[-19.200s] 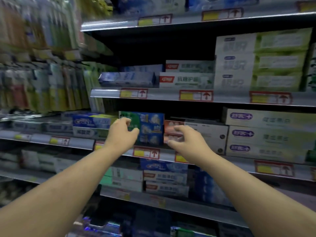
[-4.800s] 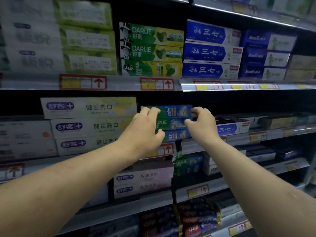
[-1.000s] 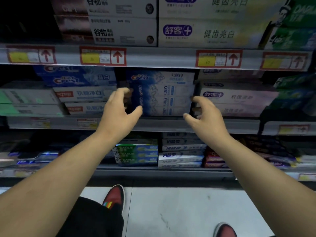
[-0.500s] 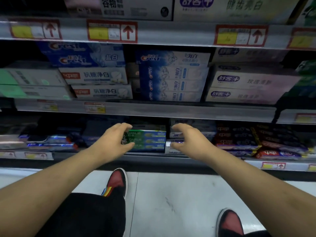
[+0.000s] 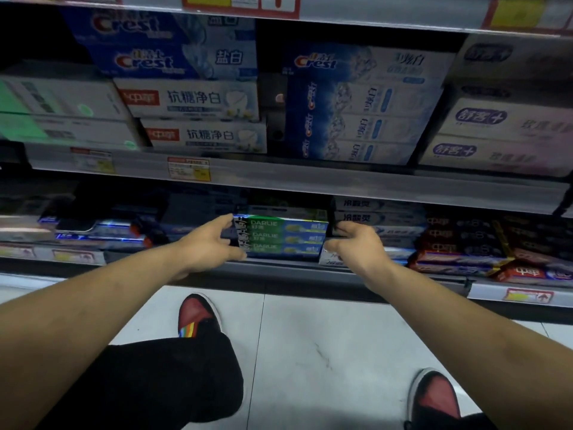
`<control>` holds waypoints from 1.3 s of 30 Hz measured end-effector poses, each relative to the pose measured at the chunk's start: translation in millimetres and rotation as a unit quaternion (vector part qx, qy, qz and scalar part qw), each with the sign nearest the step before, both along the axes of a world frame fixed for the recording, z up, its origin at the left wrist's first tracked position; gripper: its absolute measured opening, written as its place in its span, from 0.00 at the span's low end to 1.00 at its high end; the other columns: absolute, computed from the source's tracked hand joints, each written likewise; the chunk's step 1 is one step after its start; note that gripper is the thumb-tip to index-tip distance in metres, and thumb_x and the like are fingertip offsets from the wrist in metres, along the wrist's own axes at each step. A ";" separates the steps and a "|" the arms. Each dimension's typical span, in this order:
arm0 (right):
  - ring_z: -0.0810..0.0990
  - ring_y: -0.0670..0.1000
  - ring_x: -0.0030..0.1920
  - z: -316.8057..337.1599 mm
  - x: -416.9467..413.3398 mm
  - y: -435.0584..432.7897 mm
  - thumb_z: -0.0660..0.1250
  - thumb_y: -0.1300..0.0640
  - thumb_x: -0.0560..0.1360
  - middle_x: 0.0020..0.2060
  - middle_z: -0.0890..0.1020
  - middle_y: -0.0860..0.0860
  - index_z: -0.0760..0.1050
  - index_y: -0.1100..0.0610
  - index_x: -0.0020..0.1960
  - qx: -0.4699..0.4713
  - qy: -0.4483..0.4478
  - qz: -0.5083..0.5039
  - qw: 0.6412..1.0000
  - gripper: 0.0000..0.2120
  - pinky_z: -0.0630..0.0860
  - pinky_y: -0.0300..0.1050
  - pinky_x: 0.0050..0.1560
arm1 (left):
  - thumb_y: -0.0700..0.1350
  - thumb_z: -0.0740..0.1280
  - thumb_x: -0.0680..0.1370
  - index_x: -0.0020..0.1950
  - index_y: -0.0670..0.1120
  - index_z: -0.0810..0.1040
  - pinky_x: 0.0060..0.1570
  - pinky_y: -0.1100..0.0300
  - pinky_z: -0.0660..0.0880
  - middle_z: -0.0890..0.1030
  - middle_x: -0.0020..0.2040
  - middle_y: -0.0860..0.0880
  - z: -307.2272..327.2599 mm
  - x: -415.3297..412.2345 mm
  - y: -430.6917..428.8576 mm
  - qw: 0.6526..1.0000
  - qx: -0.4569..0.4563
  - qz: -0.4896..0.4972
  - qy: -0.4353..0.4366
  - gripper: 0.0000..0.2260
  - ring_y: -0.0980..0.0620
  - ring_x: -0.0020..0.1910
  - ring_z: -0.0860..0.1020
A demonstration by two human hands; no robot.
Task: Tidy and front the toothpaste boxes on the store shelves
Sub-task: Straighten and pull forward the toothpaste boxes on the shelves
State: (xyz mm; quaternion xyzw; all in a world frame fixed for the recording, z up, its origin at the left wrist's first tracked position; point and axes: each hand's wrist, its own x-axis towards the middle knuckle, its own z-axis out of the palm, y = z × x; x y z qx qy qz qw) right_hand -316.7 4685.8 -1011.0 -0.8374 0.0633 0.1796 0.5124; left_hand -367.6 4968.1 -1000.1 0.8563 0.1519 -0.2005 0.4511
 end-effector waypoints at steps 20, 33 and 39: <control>0.81 0.51 0.43 59.8 -23.1 -63.9 0.65 0.69 0.75 0.40 0.85 0.55 0.82 0.55 0.44 0.079 -0.029 -0.107 0.991 0.12 0.81 0.50 0.50 | 0.34 0.68 0.77 0.63 0.45 0.82 0.54 0.57 0.80 0.85 0.57 0.45 51.4 5.7 -54.6 0.979 -0.155 0.109 -0.079 0.16 0.49 0.56 0.83; 0.80 0.55 0.38 67.0 30.5 -120.4 0.65 0.62 0.73 0.39 0.86 0.59 0.82 0.56 0.38 -0.018 -0.043 -0.048 0.998 0.09 0.81 0.59 0.44 | 0.34 0.66 0.78 0.54 0.46 0.85 0.55 0.55 0.80 0.86 0.51 0.39 40.9 7.8 -122.4 0.986 -0.115 0.100 -0.075 0.11 0.42 0.55 0.84; 0.78 0.54 0.37 76.5 14.7 -154.5 0.65 0.63 0.74 0.37 0.84 0.59 0.83 0.58 0.42 -0.038 -0.066 -0.057 0.995 0.08 0.80 0.55 0.43 | 0.33 0.65 0.77 0.49 0.49 0.85 0.55 0.53 0.81 0.86 0.50 0.41 53.5 -5.5 -166.7 0.980 -0.112 0.127 -0.100 0.14 0.44 0.53 0.84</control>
